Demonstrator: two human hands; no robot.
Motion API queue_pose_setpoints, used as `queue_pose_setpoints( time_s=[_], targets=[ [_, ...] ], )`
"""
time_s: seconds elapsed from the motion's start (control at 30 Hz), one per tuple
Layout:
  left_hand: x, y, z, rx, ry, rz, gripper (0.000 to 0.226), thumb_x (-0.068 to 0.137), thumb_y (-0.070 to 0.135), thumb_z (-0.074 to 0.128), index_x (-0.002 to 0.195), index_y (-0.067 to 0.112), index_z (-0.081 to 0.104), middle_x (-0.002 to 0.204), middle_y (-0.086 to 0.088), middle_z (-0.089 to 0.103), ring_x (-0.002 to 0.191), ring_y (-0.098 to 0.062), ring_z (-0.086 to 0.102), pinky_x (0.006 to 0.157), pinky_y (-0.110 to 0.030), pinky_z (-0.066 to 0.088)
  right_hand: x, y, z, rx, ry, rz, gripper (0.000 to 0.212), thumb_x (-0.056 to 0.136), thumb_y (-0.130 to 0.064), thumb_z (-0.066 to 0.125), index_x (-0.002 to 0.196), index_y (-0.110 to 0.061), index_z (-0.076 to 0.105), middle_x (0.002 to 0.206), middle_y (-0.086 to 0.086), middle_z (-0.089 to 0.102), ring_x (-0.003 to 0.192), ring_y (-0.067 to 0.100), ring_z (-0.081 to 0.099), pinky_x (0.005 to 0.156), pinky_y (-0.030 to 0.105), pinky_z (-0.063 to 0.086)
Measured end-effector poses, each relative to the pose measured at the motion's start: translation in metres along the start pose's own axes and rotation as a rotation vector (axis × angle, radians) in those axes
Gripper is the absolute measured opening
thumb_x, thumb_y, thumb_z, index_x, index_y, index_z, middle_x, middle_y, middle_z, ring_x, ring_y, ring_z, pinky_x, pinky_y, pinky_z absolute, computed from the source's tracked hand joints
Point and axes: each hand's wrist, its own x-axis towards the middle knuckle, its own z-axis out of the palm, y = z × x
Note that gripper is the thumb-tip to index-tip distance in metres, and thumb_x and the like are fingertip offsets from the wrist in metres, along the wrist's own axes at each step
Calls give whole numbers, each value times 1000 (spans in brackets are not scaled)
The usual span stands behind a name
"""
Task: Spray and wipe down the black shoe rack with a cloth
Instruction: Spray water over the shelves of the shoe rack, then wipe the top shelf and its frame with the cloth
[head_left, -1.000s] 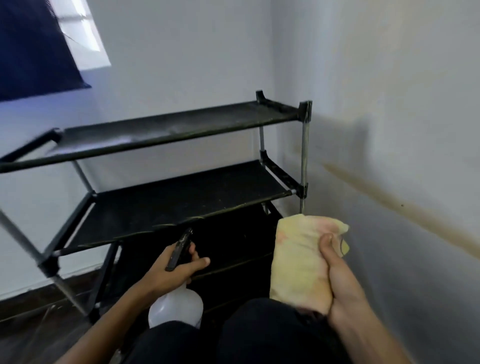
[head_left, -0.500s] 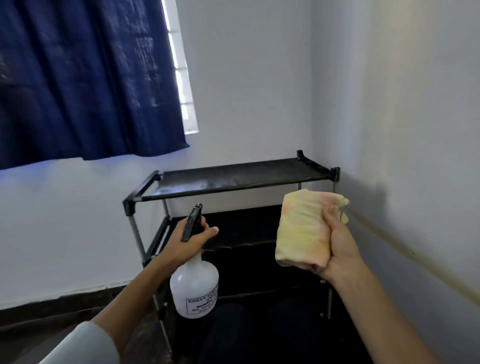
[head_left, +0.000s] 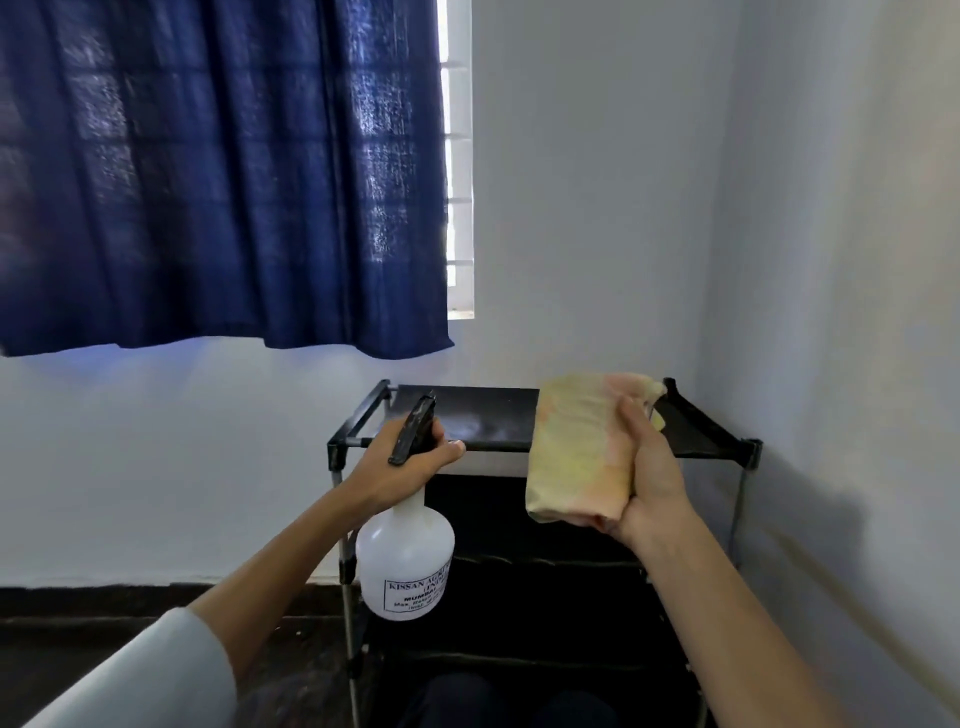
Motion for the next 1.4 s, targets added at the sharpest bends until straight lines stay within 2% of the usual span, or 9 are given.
queue_pose_setpoints(
  time_s=[0.13,0.27,0.43,0.7,0.8,0.93,1.07,1.23,1.4],
  targets=[
    [0,-8,-15,11,102,-20,16,90,29,60,87,14,63,74,-3,60,64,-1,55,76,-30,48,21,14,17,-23,-27,52,59,80,-57,64,128,-22,56,101,10,69,77,30,70,52,41,55],
    [-13,-23,-32,-65,180,-86,20,92,33,58,93,15,67,97,-19,66,83,-19,62,79,-45,53,39,39,29,-14,-95,113,55,83,-55,61,123,-17,61,81,8,74,62,24,71,51,35,55],
    [-44,-39,-57,-91,300,-98,22,91,32,57,98,14,69,95,-4,72,88,-16,68,70,-34,52,53,89,54,-70,-213,198,54,87,-53,56,122,-12,62,90,10,74,71,23,72,53,33,56],
    [-109,-76,-99,5,345,-163,20,94,28,55,89,11,66,88,-14,66,79,-25,61,69,-31,46,49,197,88,-186,-419,365,71,75,-57,62,127,-10,59,117,18,67,96,31,69,71,41,57],
    [-148,-89,-110,66,393,-185,20,92,25,56,94,7,64,87,-20,63,73,-27,59,69,-35,47,44,254,87,-236,-452,416,78,71,-61,71,131,-13,56,124,17,63,111,33,63,91,50,52],
    [-226,-120,-113,304,570,-235,29,90,34,58,101,8,65,96,-5,59,86,-14,61,76,-27,48,23,334,77,-292,-466,528,83,67,-60,77,133,-15,53,128,17,60,115,37,59,96,58,46],
    [-310,-152,-99,461,724,-395,41,85,53,53,93,14,61,92,1,54,79,-9,56,69,-32,48,-9,399,65,-459,-466,618,54,77,-42,71,123,-17,59,119,13,66,106,32,65,91,55,51],
    [-411,-194,-72,575,811,-736,56,68,78,52,95,28,50,93,11,49,70,-11,58,57,-38,50,-54,471,39,-642,-461,833,63,75,-45,72,128,-15,55,119,11,66,105,30,65,90,55,52],
    [-483,-215,-45,534,884,-990,85,52,81,61,109,19,50,104,7,48,66,-13,64,55,-43,53,-89,525,-1,-741,-465,978,97,45,-62,78,127,-16,55,117,12,66,103,30,66,87,55,53]
  ],
)
